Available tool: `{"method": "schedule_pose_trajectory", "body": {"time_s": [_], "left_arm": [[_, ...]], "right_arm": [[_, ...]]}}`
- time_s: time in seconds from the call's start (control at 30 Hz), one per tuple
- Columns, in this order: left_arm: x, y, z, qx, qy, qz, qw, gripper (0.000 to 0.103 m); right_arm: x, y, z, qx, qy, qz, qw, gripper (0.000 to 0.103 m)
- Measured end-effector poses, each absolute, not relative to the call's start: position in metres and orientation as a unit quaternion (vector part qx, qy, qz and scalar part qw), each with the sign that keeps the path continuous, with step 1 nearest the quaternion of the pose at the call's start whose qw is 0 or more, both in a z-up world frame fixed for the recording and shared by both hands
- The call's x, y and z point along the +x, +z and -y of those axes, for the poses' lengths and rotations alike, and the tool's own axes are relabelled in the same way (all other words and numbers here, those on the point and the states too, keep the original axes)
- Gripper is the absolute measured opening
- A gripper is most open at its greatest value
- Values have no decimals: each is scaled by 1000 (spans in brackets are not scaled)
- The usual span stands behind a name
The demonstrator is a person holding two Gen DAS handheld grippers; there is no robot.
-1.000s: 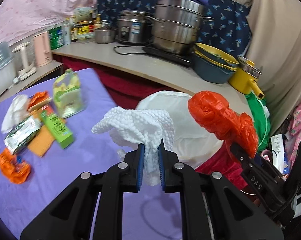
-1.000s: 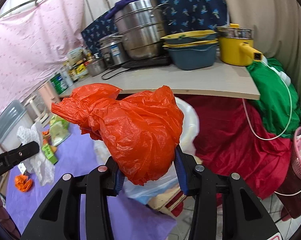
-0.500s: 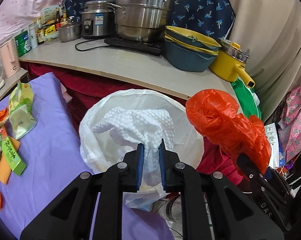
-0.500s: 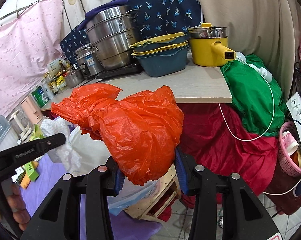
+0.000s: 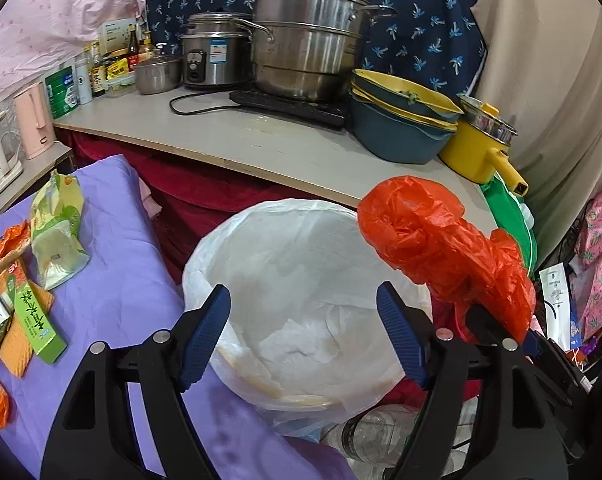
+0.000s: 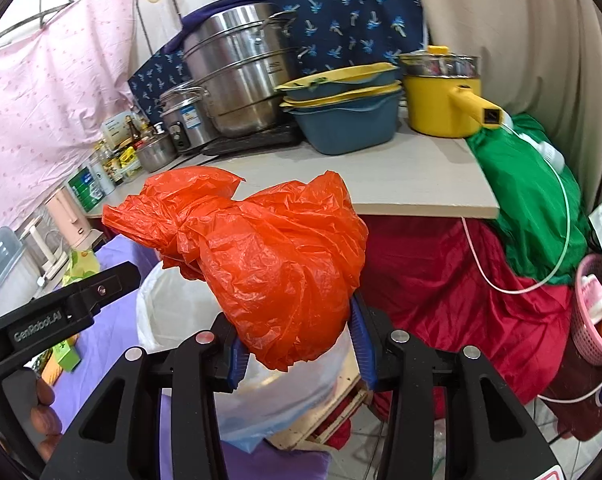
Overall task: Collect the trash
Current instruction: 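Open the left tool to drop the paper towel into the bin, then open the right tool to drop the red plastic bag into the bin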
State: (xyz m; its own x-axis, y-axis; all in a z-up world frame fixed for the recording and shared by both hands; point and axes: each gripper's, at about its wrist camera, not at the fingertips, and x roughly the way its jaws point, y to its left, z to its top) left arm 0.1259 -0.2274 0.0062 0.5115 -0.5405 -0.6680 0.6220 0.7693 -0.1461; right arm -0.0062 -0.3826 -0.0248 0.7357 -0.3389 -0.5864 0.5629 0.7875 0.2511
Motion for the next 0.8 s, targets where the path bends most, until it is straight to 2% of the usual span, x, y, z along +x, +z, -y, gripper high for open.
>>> {"method": "schedule_pose_trajectory", "body": {"time_s": [0.47,0.57,0.63,0.8], "left_arm": [[146,4,162,23,-270,-366,890,80],[149,2,149,18,-257,-367,894,81],[150,1,140,14,-249,-368,896,82],[152,0,123,2,-236,-370,899,83]], "right_arm": [[47,-34,366,193,-220,-289,912,46],[56,-38,362,188,-220,-294,911,52],[58,-38,358,185,-221,-293,912,62],[63,-35,346,178,-216,-291,915,64]]}}
